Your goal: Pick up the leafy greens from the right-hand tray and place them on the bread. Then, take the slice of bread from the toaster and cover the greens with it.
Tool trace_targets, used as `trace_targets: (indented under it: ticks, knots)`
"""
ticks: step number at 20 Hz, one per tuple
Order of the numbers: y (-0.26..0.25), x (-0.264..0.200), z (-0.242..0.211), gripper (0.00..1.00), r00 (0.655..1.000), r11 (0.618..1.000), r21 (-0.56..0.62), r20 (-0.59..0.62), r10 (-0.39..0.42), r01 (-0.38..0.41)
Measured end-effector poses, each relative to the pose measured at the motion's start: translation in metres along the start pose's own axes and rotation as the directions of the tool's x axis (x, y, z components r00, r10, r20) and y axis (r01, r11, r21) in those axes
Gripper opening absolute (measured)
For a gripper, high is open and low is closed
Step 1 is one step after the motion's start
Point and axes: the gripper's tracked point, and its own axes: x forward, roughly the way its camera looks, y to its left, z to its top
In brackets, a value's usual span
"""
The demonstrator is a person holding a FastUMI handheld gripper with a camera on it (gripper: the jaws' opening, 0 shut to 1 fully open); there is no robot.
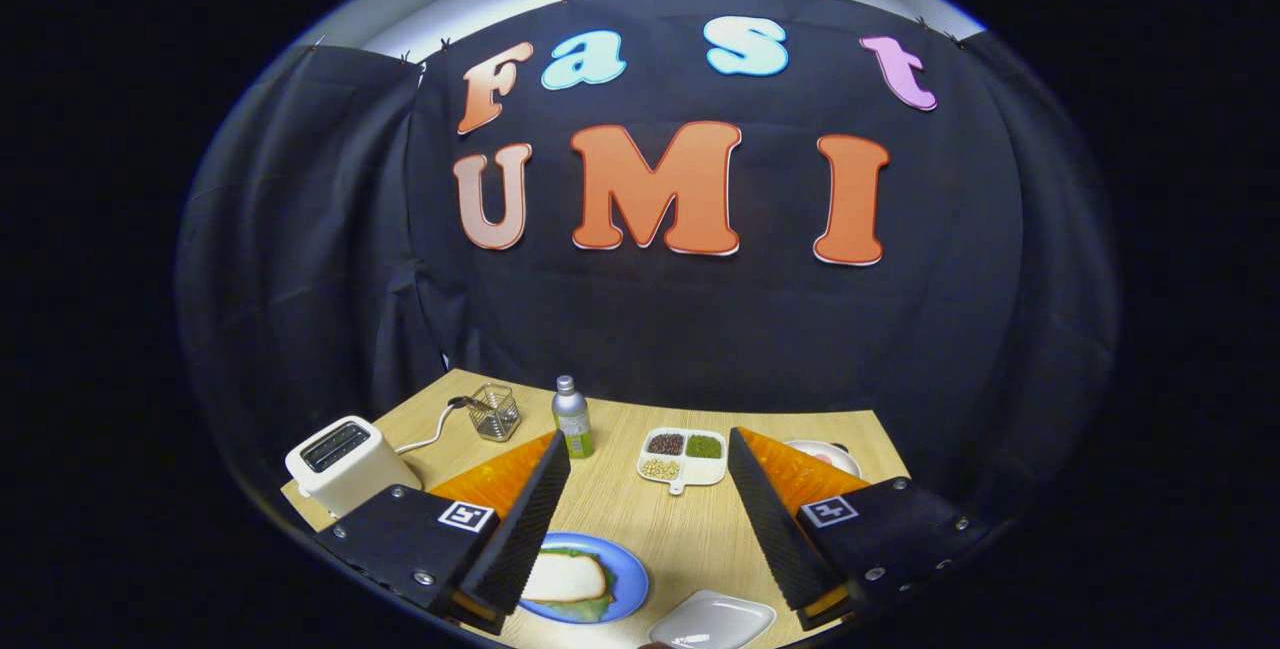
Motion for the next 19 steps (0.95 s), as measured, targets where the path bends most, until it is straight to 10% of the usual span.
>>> trace_targets:
  ticks: [11,19]
  knots:
    - [-0.034,-0.075,0.136,0.97,0.929,0.984,-0.013,0.332,-0.163,0.177]
    - [-0.044,-0.097,0.154,0.97,0.906,0.975,-0.020,0.374,-0.197,0.221]
